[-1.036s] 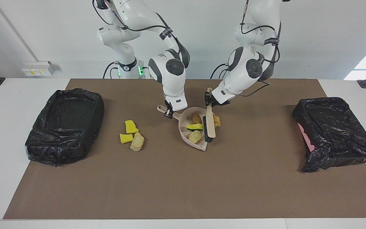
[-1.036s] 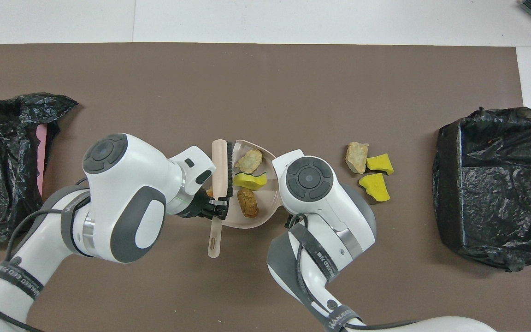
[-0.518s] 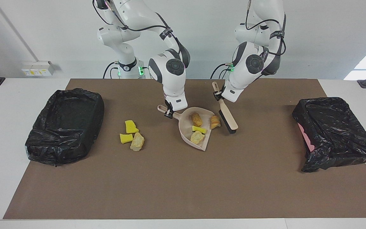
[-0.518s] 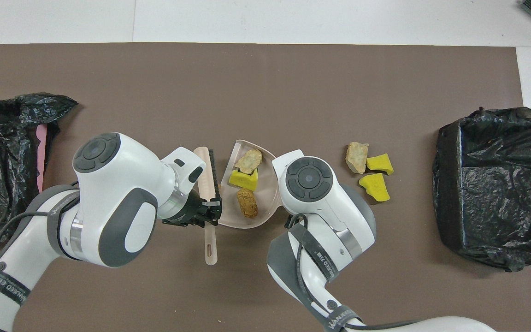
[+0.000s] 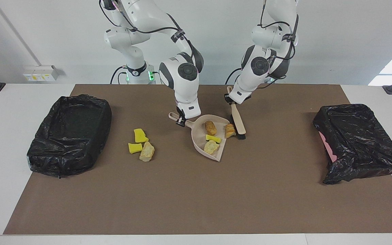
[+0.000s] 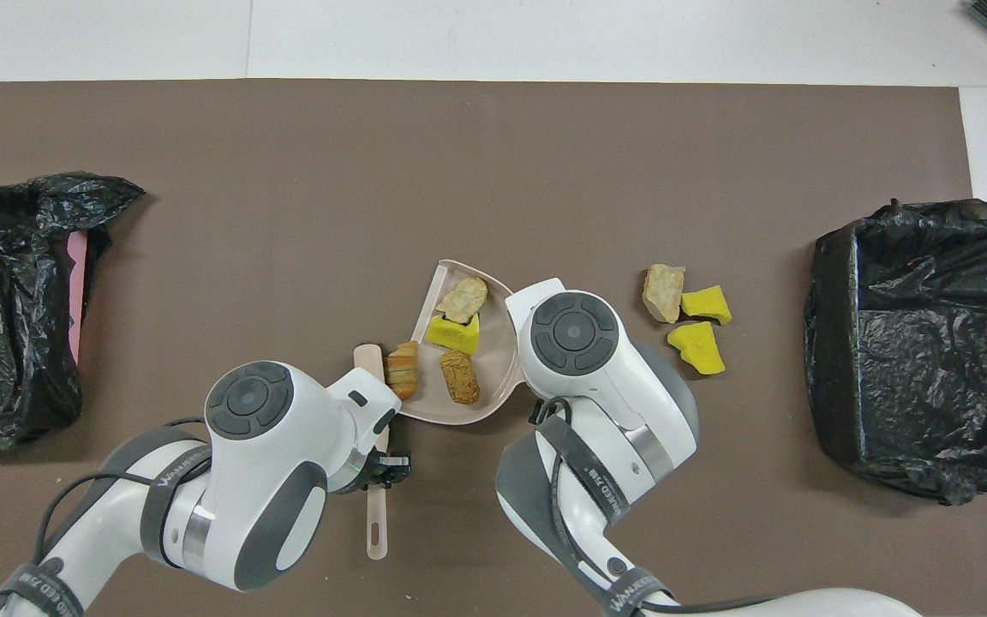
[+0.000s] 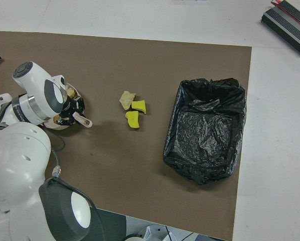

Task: Sweep and dump trash in bin
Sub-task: 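Carry the loaded dustpan to the trash bag with the right gripper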

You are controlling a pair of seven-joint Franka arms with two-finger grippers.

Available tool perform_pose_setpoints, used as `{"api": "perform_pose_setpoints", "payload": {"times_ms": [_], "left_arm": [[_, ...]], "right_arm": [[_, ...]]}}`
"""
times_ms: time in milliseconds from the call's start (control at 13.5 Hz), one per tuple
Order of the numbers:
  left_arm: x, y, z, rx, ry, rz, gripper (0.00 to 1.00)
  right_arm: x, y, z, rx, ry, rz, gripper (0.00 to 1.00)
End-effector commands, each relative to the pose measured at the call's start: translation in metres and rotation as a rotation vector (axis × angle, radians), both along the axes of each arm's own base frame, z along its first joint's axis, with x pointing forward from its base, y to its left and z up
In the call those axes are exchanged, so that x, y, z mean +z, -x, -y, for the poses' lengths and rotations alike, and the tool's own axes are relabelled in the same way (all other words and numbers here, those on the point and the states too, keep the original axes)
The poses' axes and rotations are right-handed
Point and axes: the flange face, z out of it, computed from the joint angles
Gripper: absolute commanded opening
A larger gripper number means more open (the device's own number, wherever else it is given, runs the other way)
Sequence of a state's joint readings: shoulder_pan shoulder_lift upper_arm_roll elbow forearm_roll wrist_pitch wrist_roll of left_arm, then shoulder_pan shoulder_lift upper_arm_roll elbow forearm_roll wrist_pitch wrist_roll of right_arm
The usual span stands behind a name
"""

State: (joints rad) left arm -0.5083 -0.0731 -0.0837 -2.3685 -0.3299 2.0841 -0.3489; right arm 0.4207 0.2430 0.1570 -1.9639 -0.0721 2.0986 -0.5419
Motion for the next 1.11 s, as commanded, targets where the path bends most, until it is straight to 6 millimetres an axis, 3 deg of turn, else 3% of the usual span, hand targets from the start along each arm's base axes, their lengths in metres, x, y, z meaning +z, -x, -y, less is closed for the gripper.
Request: {"api": "perform_pose_setpoints", "payload": {"times_ms": [0, 74, 296, 518, 666, 814, 888, 1036], "left_arm": [[0.001, 0.011, 0.023, -0.202, 0.098, 0.021, 0.0], [0.001, 0.015, 0.027, -0.279, 0.118, 0.024, 0.0], [0.004, 0.005, 0.021, -0.263, 0.122, 0.017, 0.0], [0.008, -0.027, -0.015, -0.176, 0.115, 0.015, 0.0], [0.023, -0.046, -0.038, -0.153, 0.091, 0.019, 0.0], [0.038, -0.058, -0.057, -0.124, 0.071, 0.026, 0.0], [0.045, -0.058, -0.059, -0.08, 0.055, 0.029, 0.0], [0.049, -0.046, -0.043, 0.044, -0.024, 0.021, 0.0]], "right_arm": [[0.001, 0.004, 0.0, -0.016, 0.018, 0.011, 0.0], [0.001, 0.003, 0.001, -0.017, 0.021, 0.01, 0.0], [0.002, 0.002, 0.002, -0.02, 0.022, 0.01, 0.0], [0.011, 0.004, 0.005, -0.025, 0.036, -0.003, 0.0], [0.03, 0.003, 0.016, -0.056, 0.043, 0.0, 0.0], [0.062, 0.0, 0.036, -0.086, 0.038, 0.025, 0.0], [0.079, -0.002, 0.051, -0.113, 0.03, 0.033, 0.0], [0.106, -0.006, 0.082, -0.153, 0.031, 0.036, 0.0]]}}
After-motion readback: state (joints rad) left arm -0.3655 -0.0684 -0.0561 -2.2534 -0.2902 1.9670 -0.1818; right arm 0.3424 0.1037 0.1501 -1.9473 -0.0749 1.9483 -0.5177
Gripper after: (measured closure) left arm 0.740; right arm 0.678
